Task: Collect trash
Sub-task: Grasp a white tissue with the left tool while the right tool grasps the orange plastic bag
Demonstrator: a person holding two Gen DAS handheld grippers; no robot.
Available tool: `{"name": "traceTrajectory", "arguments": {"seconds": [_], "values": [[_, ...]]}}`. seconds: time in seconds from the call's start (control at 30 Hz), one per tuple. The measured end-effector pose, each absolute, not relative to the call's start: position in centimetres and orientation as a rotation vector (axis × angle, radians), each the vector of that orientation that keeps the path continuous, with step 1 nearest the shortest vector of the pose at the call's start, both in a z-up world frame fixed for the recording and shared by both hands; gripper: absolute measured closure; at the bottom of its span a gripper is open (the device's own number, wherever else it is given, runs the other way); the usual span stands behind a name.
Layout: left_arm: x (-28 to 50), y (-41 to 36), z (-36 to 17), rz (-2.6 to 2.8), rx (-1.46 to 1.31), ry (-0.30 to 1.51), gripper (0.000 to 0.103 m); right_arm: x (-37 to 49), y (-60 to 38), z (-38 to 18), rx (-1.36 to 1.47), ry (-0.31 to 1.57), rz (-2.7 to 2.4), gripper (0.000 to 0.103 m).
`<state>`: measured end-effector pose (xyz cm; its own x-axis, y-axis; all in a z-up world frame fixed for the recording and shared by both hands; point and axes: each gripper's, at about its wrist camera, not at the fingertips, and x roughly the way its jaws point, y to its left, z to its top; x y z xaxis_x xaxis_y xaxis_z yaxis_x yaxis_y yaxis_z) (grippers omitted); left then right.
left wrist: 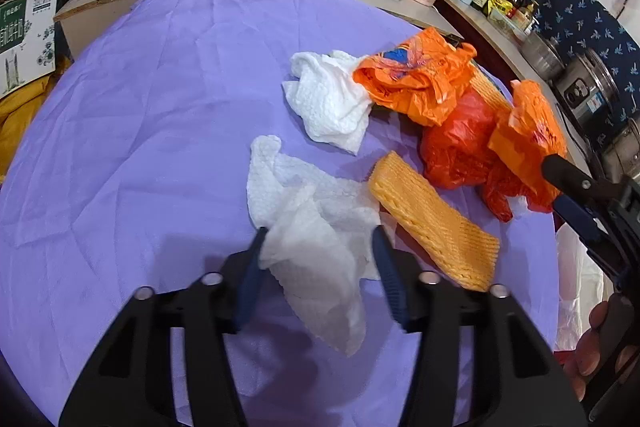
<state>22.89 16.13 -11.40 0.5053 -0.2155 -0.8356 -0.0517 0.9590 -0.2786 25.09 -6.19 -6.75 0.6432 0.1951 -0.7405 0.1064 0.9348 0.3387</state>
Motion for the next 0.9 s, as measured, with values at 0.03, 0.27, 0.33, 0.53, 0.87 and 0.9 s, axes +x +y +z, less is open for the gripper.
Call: {"name": "traceTrajectory", "arguments": {"seconds": [0.03,0.27,0.33,0.53,0.87,0.9], "values": [[22.9,16.0,-11.5,-0.107,-0.282,1.044,0.072,25.2,-6.2,-7.0,0.377,0.885,0.057,0.052],[22.5,16.5,-11.2,-0.113,-0.287,1.04,0.097,24.7,-6.1,-7.2,0.376,0.899,0.077,0.073],[22.1,16.8,-10.6,-0.101,-0.285,1.023,0.097,24.3,-6.0,-6.8,0.367,0.89,0.079,0.074],[21.2,17.3,-8.8,-0.094,-0.285,0.979,0.099,22.5,-6.3,-4.5,0.361,0.837,0.086,0.076],[18.5,16.8,-3.9,-0.132,-0.28,0.873,0.099,19.6,-8.6,-0.7,0.38,0.748,0.078,0.077],[18.3,16.7,-3.5,-0.138,-0.279,0.865,0.099,19.2,-8.9,-0.4,0.381,0.74,0.077,0.077]]}}
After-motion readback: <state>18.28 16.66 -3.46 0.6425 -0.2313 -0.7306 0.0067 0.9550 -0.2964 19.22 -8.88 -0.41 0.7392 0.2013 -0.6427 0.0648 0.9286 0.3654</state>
